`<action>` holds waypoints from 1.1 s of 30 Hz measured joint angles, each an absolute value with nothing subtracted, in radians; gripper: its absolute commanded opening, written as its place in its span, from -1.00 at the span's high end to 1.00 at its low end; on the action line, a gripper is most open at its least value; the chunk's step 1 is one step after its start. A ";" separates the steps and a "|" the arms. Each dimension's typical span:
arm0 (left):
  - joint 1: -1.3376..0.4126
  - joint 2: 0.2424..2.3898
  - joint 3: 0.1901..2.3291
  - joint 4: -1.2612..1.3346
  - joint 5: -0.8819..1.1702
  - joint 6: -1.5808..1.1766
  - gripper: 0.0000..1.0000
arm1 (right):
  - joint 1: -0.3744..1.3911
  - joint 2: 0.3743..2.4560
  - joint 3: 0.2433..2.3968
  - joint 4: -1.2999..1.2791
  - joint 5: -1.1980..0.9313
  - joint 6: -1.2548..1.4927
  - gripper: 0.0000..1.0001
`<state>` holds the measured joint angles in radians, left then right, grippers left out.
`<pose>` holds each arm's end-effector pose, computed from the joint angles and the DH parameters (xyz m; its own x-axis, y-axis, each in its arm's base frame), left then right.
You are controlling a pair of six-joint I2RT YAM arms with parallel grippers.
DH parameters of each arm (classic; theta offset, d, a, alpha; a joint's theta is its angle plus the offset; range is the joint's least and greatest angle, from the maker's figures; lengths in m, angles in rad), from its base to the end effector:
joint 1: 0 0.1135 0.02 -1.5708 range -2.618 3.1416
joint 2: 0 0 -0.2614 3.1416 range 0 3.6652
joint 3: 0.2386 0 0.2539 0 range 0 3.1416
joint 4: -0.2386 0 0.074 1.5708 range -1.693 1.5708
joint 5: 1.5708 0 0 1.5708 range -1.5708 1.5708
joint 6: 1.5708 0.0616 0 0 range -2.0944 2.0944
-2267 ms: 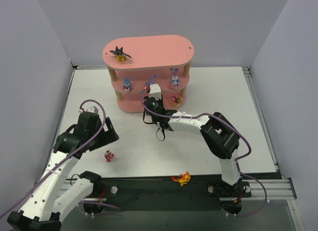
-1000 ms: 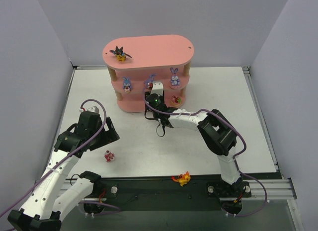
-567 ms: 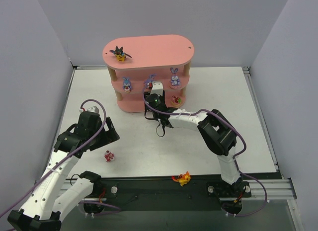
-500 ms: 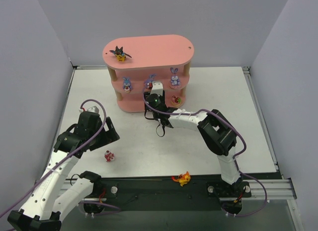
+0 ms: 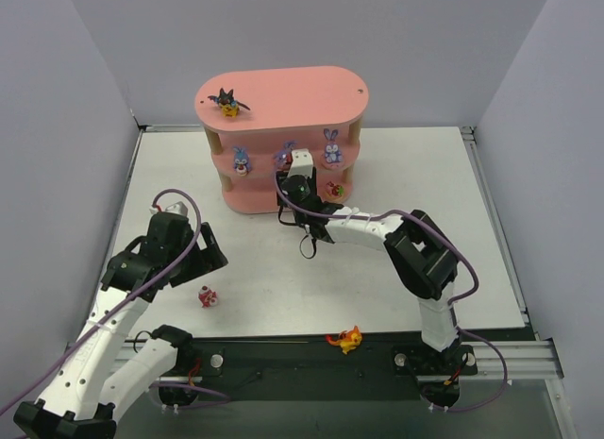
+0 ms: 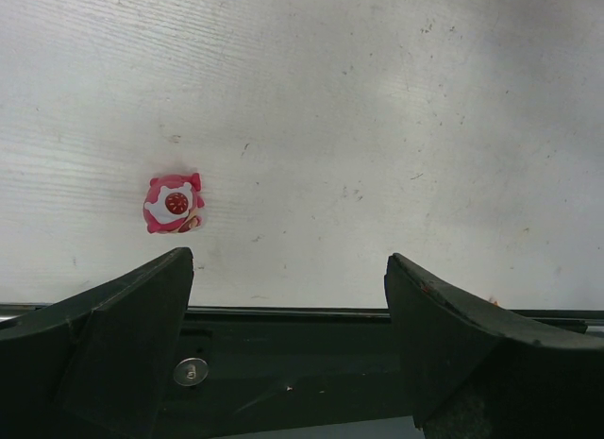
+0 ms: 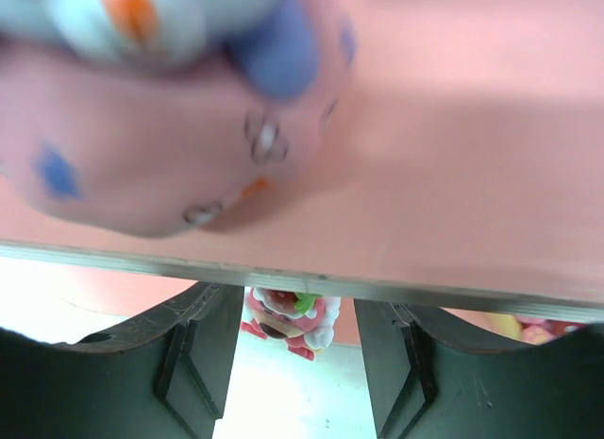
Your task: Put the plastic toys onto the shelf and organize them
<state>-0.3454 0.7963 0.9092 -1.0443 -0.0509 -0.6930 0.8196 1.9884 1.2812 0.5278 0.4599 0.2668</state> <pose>0.1483 -0.0500 0.2790 -0.7787 -0.3979 -0.4852 -0.2442 0.9044 -0.3498 0.3474 0.3319 0.2147 -0.2116 0.1196 -0.9700 -0.3121 0.9323 0.1830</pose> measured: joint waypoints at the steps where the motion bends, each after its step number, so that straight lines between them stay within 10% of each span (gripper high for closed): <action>1: -0.345 0.795 0.909 -1.044 -0.051 -0.693 -0.85 | 0.820 1.982 1.279 0.530 0.460 0.265 0.00; 21: -0.345 0.736 0.941 -1.069 -0.069 -0.694 -0.85 | 1.052 1.619 0.986 0.540 0.156 0.346 -0.18; 33: -0.345 0.616 1.088 -1.150 -0.184 -0.702 -0.85 | 1.208 1.912 1.099 0.554 -0.166 0.369 -0.24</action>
